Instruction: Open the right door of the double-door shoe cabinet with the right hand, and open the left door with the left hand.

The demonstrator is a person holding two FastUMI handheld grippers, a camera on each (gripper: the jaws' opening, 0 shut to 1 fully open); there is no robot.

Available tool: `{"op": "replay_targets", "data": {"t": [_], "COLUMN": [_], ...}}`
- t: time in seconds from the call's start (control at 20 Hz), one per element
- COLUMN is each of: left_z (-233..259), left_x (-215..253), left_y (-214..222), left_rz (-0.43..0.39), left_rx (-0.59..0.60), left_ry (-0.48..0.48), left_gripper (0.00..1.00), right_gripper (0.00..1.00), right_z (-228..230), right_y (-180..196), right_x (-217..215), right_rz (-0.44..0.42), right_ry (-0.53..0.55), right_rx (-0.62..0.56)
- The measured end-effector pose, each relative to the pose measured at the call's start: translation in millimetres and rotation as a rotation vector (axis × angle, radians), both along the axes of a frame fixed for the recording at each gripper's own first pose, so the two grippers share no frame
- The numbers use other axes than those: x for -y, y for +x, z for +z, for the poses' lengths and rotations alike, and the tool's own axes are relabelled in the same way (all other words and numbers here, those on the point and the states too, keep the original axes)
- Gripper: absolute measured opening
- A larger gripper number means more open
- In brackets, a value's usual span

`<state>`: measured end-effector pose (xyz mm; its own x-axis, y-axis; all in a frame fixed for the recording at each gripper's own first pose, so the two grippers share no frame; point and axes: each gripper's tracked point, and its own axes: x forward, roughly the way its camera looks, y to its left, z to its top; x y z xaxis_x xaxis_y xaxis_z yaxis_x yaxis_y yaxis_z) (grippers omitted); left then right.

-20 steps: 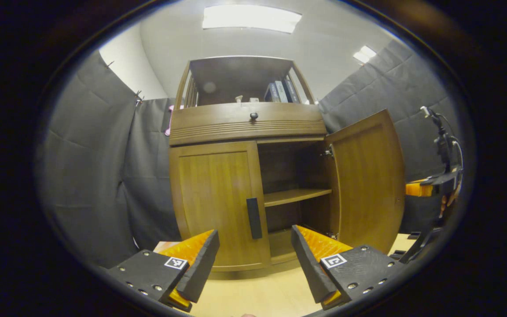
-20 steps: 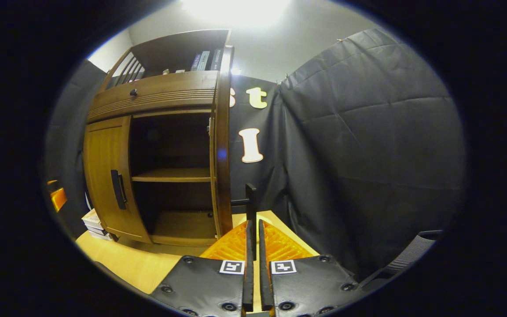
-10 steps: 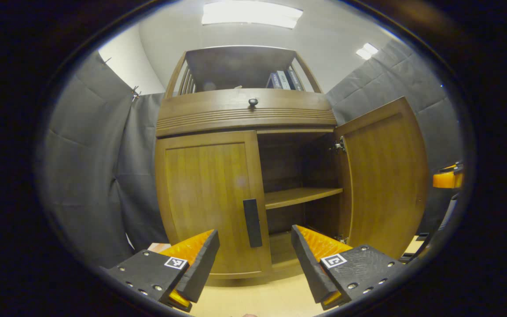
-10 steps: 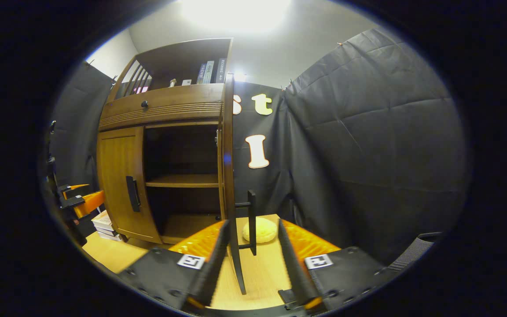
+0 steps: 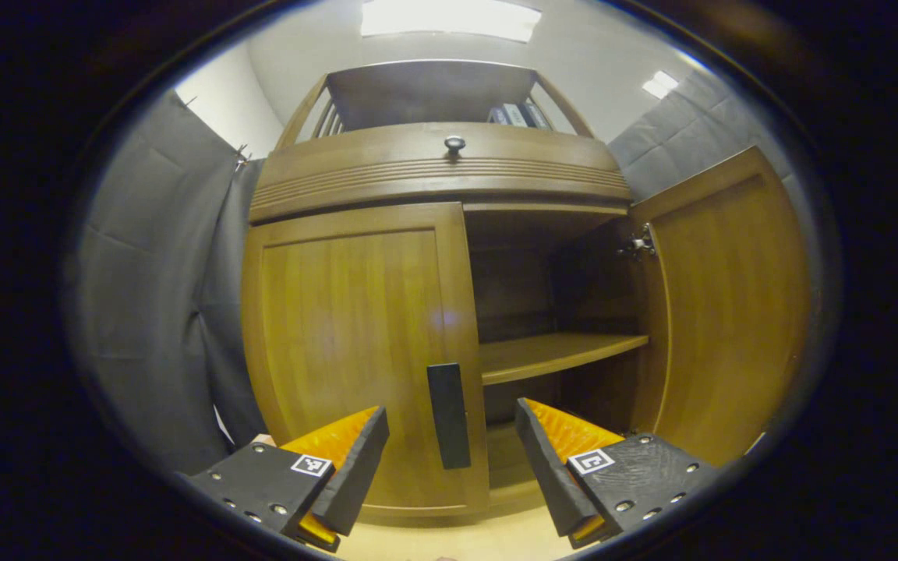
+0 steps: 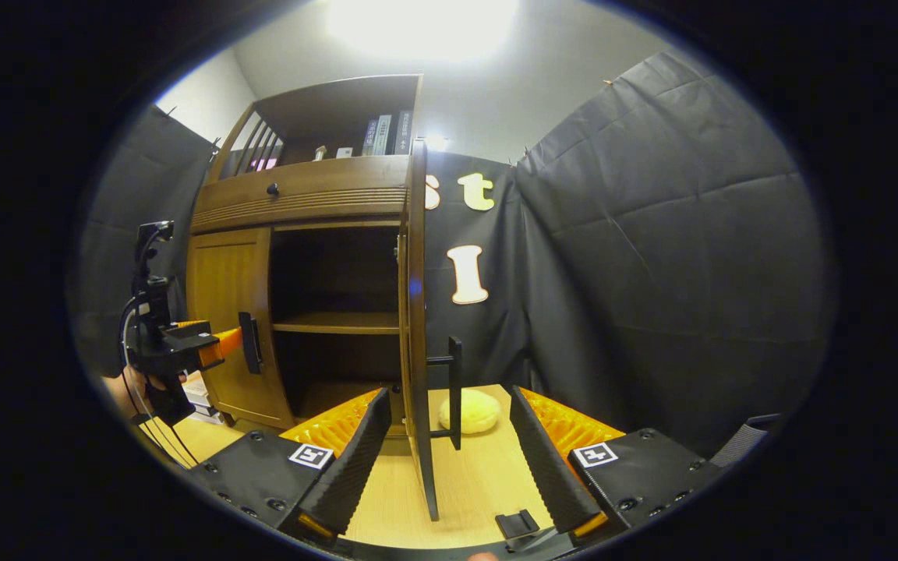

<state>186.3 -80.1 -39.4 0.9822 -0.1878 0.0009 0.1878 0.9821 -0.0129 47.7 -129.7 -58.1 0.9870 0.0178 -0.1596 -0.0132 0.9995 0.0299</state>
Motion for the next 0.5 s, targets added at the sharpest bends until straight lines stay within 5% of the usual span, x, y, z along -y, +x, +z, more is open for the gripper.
{"op": "replay_targets", "data": {"t": [0.5], "left_z": [-34.8], "left_x": [2.9], "left_y": [52.0], "left_rz": [0.008], "left_rx": [-0.074], "left_ry": [-0.032], "left_gripper": [0.96], "right_gripper": [0.96], "right_z": [-14.0], "right_y": [6.7], "right_x": [-18.4], "right_rz": [0.034], "right_ry": [0.021], "right_rx": [-0.043]}}
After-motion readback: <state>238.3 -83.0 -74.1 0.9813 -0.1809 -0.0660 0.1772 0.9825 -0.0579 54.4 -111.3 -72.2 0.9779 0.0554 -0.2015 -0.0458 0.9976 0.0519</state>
